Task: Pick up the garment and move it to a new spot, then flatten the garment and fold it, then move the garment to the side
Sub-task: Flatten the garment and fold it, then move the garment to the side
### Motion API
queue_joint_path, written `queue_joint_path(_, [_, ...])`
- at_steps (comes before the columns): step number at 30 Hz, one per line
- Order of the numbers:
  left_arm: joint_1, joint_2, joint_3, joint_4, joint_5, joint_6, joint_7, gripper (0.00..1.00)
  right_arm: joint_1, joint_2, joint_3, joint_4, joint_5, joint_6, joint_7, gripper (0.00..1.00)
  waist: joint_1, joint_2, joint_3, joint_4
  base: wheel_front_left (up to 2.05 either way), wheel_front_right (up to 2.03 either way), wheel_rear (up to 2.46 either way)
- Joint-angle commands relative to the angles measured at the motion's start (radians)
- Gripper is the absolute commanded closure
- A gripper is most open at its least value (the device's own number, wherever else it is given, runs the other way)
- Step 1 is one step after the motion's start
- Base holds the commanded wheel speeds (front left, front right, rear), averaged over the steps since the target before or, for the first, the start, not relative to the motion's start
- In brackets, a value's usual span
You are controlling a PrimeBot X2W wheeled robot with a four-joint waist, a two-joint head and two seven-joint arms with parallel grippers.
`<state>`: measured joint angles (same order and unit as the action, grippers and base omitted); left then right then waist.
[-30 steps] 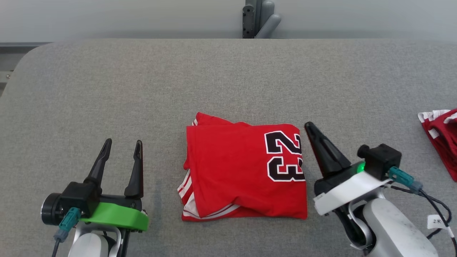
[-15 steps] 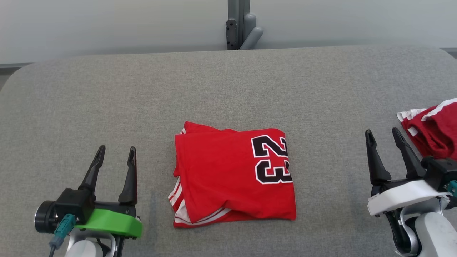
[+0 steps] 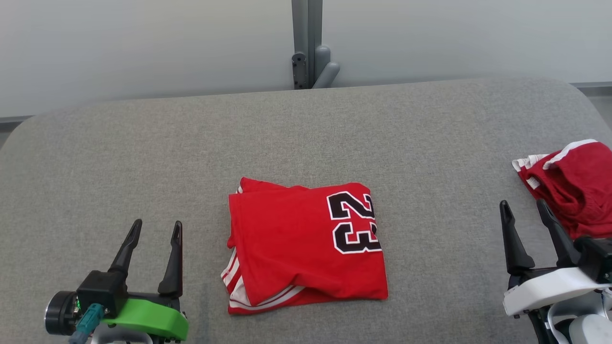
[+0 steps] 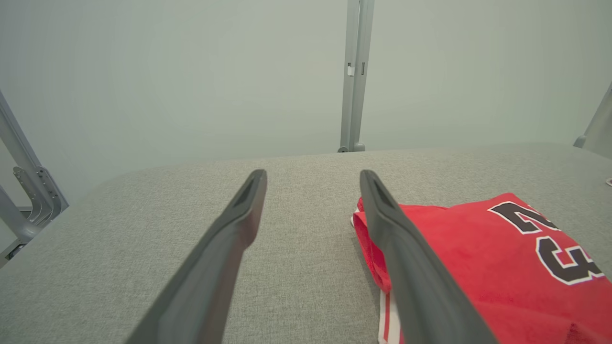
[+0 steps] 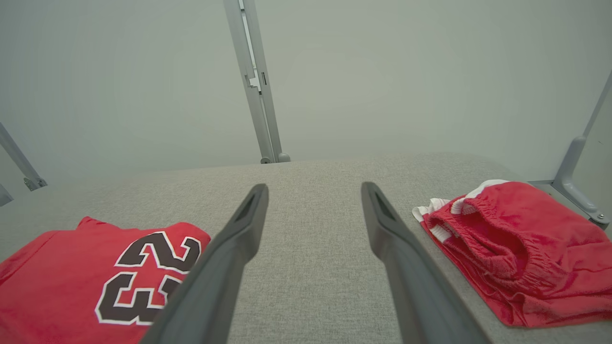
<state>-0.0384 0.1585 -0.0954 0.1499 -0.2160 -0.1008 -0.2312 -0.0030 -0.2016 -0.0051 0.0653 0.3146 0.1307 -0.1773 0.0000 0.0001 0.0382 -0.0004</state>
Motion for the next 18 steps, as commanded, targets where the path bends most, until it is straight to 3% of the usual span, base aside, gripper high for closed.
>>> queue_joint_path(1, [0.021, 0.009, 0.001, -0.003, -0.006, 0.007, 0.005, 0.00, 0.022, 0.000, -0.008, -0.013, -0.004, 0.000, 0.007, 0.00, 0.0000, -0.0001, -0.018, -0.009, 0.00, 0.00, 0.00])
queue_joint_path(18, [0.024, 0.024, -0.014, -0.039, -0.016, 0.016, 0.033, 0.00, 0.047, 0.012, -0.021, -0.038, -0.005, 0.000, 0.046, 0.00, 0.0000, -0.0001, -0.019, 0.011, 0.00, 0.00, 0.00])
